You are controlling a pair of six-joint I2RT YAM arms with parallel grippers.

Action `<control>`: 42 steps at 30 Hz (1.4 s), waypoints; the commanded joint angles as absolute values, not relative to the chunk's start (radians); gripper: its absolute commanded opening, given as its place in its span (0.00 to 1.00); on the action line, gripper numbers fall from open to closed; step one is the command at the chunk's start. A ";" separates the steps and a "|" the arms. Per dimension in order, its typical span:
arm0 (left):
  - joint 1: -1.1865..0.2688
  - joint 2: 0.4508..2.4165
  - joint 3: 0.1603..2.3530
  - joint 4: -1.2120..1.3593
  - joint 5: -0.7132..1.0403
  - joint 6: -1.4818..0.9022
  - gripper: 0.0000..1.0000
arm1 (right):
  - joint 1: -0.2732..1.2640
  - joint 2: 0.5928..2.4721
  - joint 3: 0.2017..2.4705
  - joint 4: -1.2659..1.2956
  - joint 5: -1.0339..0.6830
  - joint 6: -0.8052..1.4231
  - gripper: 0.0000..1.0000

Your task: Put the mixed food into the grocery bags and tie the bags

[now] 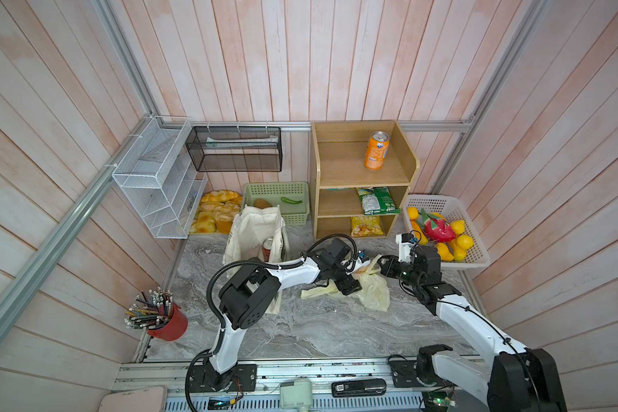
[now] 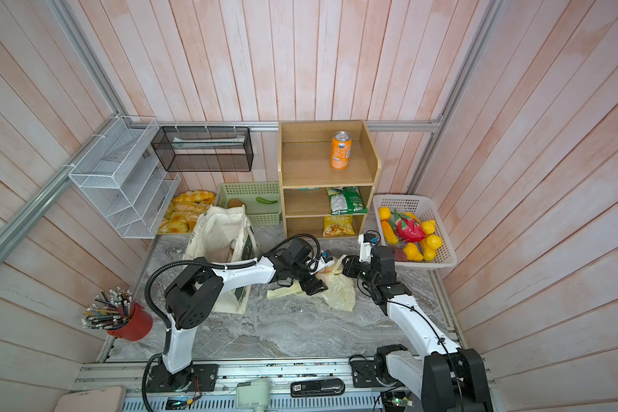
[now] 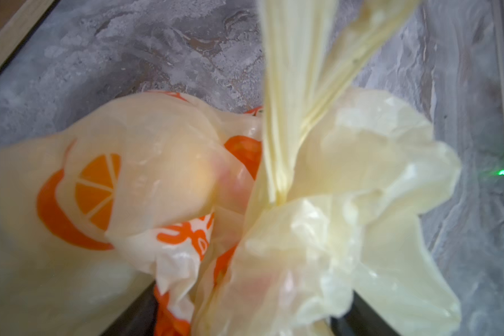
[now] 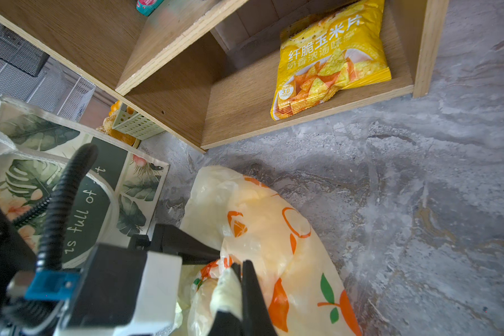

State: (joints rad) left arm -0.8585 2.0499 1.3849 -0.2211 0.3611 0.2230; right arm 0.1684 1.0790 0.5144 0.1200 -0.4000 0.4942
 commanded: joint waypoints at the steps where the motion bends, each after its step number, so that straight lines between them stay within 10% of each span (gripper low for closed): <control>1: -0.861 2.042 1.399 -0.213 0.352 0.206 0.32 | 0.172 1.064 0.558 0.127 -0.436 0.507 0.00; 5: -0.861 1.995 1.385 -0.197 0.352 0.183 0.00 | 0.208 1.039 0.599 0.118 -0.457 0.537 0.00; 12: -0.861 1.965 1.392 -0.206 0.379 0.165 0.00 | 0.298 1.008 0.699 0.110 -0.486 0.574 0.00; 20: -0.849 1.777 1.319 -0.120 0.303 0.084 0.00 | 0.284 0.912 0.822 0.000 -0.486 0.556 0.57; 32: -0.703 1.399 1.448 -0.371 0.071 0.083 0.00 | 0.158 0.861 1.006 -0.101 -0.518 0.630 0.57; 42: -0.427 1.382 1.770 -0.786 -0.105 0.177 0.00 | 0.538 1.242 1.149 -0.016 -0.428 0.615 0.63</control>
